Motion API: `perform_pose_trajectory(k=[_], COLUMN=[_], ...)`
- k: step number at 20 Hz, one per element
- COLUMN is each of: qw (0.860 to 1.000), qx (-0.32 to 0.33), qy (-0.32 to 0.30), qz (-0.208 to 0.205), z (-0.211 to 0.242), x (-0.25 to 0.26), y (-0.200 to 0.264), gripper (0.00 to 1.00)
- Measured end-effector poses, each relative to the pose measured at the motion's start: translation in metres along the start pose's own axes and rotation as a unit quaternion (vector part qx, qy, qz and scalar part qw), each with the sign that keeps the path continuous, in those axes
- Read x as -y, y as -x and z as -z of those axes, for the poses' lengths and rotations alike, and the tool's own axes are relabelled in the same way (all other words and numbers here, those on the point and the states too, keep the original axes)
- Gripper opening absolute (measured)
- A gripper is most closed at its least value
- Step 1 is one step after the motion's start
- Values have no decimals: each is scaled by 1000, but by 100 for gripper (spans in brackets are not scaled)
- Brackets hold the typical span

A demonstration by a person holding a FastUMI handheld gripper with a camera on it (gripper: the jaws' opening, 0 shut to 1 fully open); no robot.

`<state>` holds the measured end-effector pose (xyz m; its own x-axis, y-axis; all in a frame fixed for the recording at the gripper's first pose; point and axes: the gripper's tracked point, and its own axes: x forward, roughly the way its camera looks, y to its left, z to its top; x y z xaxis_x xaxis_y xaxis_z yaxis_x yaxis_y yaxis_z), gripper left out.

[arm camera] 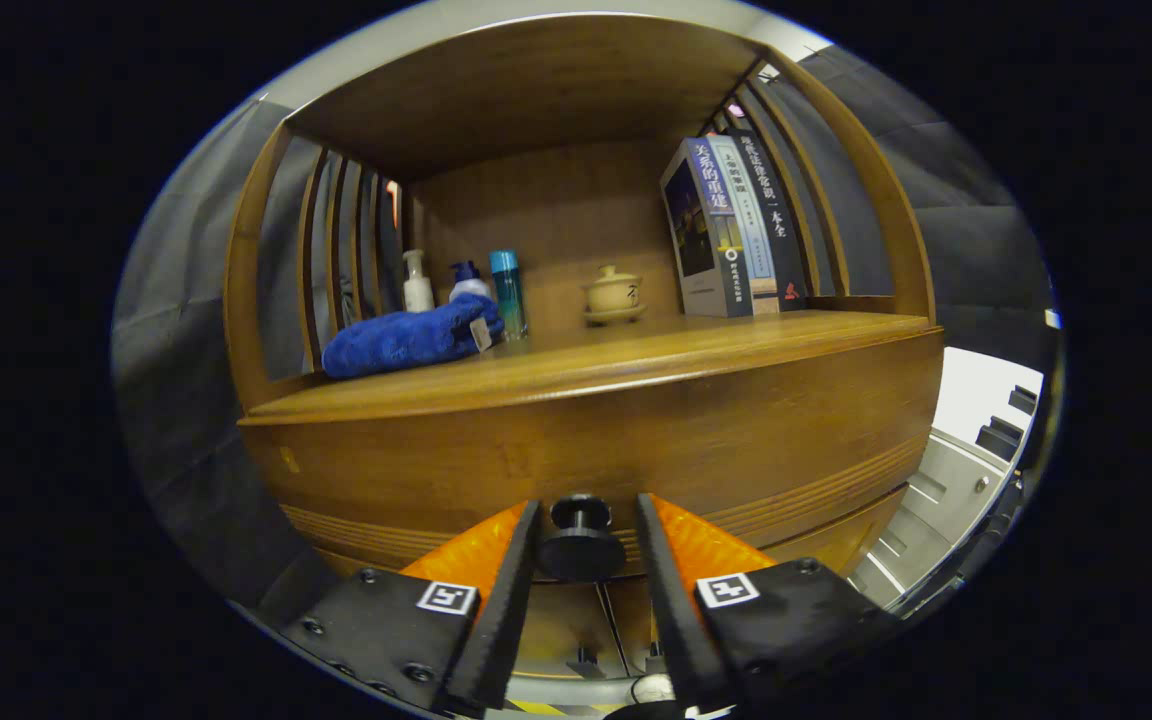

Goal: Pull open the drawer, take out the items inside it, and place them on the countertop above the cabinet.

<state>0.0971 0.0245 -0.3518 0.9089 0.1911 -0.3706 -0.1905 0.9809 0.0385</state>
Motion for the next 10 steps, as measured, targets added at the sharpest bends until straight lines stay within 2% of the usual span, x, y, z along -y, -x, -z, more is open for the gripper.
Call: perform_pose_trajectory(k=[2,5,8,10], qw=[1000,1000,1000,1000], qx=[3,-11,-17,-14], qy=[9,-8,5,6], qz=[-2,-4,9,13], z=[-4,-1,-1,2], x=[2,3,4,4], y=[-1,-1,2,16], gripper=[55,49,39,39])
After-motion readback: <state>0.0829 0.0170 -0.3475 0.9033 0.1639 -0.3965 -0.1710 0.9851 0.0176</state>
